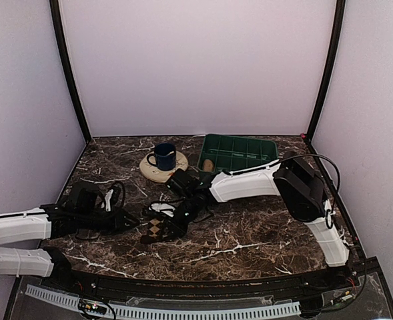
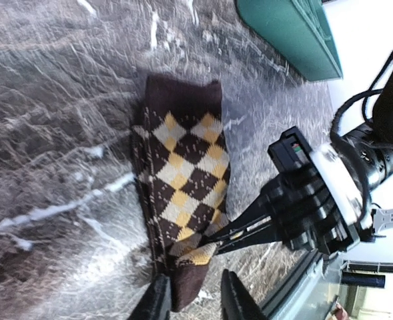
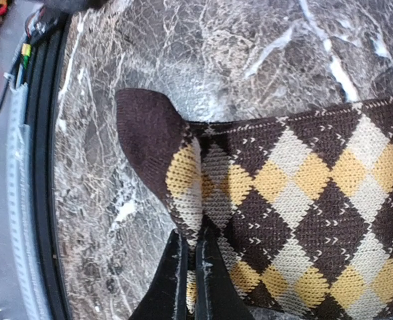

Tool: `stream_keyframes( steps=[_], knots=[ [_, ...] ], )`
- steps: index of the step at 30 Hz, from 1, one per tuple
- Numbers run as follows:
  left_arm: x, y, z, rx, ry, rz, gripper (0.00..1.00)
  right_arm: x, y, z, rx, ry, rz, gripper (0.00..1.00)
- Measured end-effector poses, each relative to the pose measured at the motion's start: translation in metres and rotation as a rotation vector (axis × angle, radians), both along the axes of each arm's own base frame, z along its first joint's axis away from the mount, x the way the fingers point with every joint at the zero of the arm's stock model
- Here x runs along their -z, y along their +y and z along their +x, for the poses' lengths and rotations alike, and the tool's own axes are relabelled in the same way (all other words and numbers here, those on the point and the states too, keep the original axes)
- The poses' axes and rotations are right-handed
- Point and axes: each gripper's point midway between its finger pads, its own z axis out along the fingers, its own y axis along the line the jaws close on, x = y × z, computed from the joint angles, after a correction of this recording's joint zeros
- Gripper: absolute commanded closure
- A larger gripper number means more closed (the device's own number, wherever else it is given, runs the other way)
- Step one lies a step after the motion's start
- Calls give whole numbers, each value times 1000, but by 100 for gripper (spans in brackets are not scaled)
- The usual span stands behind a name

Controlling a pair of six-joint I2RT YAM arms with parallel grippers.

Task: Roll the socks
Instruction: Roll the sock at the center of the board.

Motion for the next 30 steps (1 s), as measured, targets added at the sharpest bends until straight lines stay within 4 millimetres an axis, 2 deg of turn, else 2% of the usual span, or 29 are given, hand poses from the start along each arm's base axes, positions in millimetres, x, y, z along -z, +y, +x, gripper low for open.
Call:
stream_keyframes(
  steps=[7,13,23,30],
  knots=[
    [-11,12,1,-34,-134,8,81,2,-4,10,81,160,-31,100],
    [-27,-2,-8,43,-272,32,82,1,-7,13,135,272,-51,100],
    [-22,-20,-25,174,-424,162,80,2,-4,12,172,380,-92,100],
    [-6,-30,-34,283,-483,296,72,2,-4,11,185,418,-109,100]
  ],
)
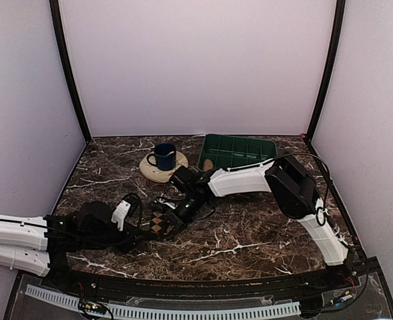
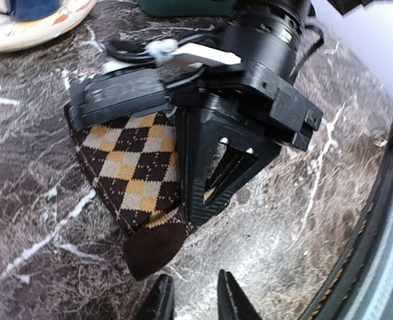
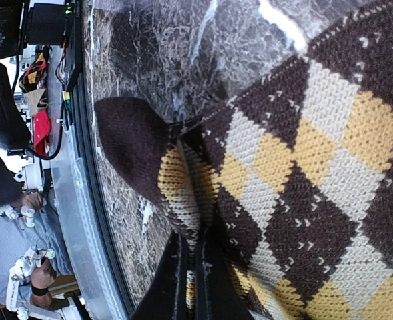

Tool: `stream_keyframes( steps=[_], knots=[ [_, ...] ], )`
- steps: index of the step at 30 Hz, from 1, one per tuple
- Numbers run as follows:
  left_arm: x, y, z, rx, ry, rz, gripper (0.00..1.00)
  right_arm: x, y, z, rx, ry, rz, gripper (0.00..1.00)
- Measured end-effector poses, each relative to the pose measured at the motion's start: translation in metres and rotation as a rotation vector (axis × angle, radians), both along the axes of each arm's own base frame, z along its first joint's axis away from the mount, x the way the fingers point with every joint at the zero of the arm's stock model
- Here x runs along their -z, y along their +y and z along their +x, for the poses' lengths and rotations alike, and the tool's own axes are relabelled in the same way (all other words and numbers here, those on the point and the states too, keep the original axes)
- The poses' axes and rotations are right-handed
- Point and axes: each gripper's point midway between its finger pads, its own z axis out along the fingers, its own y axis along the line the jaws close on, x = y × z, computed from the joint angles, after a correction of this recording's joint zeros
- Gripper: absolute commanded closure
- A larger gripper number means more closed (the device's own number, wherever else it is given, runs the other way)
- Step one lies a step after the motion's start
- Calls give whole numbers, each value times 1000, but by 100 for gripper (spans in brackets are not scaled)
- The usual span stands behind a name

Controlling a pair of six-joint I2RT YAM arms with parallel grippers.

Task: Roll the socks
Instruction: Roll the sock at the center of the board.

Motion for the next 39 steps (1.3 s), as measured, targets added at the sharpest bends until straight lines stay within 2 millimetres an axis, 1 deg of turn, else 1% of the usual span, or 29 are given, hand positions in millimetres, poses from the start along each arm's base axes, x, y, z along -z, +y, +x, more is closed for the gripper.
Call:
stream_keyframes(
  steps=[8,12,13,17,21,31,39],
  knots=[
    [6,-19,-5,87,-106,166,70,0,0,-1,3,16,-7,100],
    [12,-23,-4,114,-143,241,69,0,-1,-1,4,20,-12,100],
    [16,-24,-4,123,-156,277,69,1,-2,-1,4,21,-13,100],
    [23,-25,-1,129,-165,334,68,1,-2,-2,3,26,-16,100],
    [32,-29,1,139,-171,396,67,1,-4,-3,-2,32,-17,100],
    [37,-35,9,138,-198,474,66,0,-7,-6,-21,42,-16,100],
    [45,-38,10,160,-191,515,66,3,-13,-11,-36,71,-10,100]
  ],
)
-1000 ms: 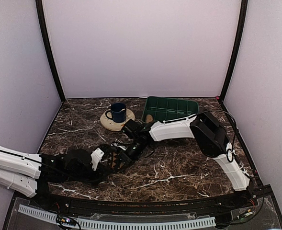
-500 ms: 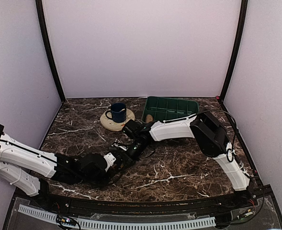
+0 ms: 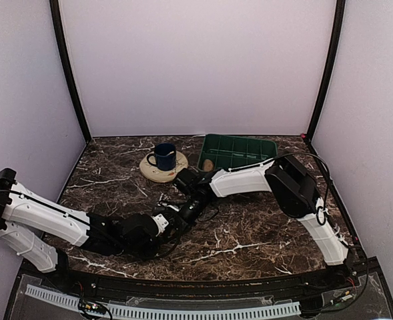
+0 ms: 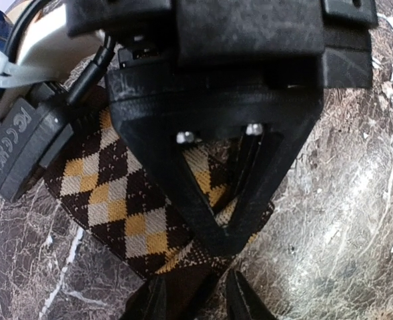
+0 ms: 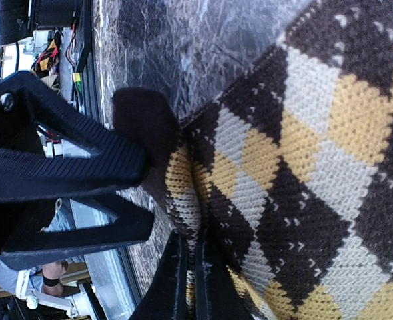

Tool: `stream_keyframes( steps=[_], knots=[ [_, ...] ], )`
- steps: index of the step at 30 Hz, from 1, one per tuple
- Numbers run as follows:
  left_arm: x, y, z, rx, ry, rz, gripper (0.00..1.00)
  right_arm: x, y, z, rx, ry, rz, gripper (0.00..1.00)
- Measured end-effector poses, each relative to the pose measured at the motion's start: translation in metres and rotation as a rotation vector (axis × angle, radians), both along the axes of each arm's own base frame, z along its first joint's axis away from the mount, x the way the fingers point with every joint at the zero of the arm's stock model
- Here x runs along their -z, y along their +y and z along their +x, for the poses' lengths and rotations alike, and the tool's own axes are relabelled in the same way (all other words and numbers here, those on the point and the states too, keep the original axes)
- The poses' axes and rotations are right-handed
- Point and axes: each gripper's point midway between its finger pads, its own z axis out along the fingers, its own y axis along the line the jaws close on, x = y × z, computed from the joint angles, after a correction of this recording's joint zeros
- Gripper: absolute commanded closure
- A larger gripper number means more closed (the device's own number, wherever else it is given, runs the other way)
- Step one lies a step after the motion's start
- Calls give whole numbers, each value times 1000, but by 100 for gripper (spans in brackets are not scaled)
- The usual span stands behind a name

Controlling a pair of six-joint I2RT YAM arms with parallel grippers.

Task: Roll the socks
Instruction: Roll the sock at the center of the board.

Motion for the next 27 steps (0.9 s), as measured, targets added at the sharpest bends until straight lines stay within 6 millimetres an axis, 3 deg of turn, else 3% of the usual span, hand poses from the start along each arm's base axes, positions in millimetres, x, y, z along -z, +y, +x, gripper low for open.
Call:
stream_keyframes(
  steps=[27],
  knots=[
    [17,-9,-6,43,56,56,68,0,-11,-2,-8,29,2,100]
  ],
)
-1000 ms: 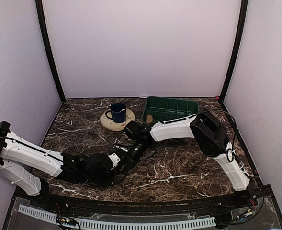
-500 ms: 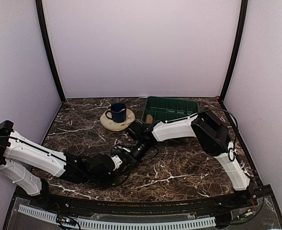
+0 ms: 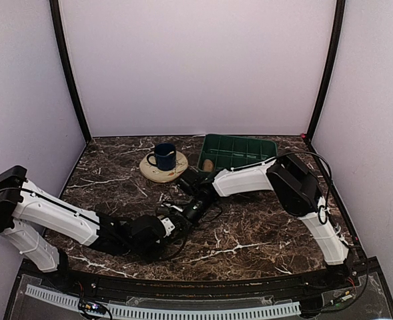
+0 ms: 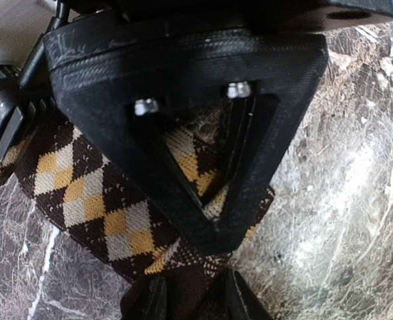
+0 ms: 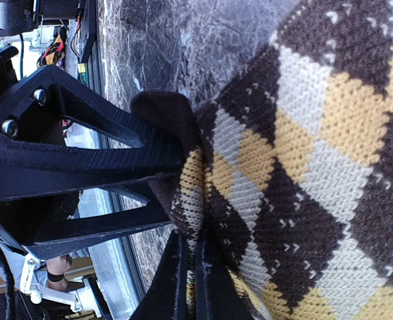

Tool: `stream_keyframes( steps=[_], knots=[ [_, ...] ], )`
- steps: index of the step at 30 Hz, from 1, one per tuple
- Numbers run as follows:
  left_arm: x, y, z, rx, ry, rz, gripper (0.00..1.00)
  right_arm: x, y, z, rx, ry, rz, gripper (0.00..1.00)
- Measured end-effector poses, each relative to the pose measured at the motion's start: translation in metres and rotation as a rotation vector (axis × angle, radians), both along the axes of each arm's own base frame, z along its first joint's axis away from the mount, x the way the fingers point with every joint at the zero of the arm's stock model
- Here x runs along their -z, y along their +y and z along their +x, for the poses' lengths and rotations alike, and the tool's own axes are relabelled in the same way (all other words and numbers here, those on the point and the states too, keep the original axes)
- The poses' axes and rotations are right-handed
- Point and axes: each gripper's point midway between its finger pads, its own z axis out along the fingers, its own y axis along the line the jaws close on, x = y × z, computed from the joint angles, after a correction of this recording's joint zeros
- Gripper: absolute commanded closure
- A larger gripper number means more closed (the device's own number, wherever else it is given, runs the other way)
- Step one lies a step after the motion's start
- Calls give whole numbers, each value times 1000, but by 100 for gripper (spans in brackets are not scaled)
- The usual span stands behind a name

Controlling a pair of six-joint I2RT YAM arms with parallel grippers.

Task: Roll the socks
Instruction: Roll the sock at the center of the board.

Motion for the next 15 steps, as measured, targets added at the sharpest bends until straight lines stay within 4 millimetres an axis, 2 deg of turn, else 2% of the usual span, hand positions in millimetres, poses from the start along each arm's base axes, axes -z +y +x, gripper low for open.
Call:
stream_keyframes(
  steps=[15],
  knots=[
    [3,-16,8,-12,14,69,74,0,-11,3,8,32,-13,100]
  ],
)
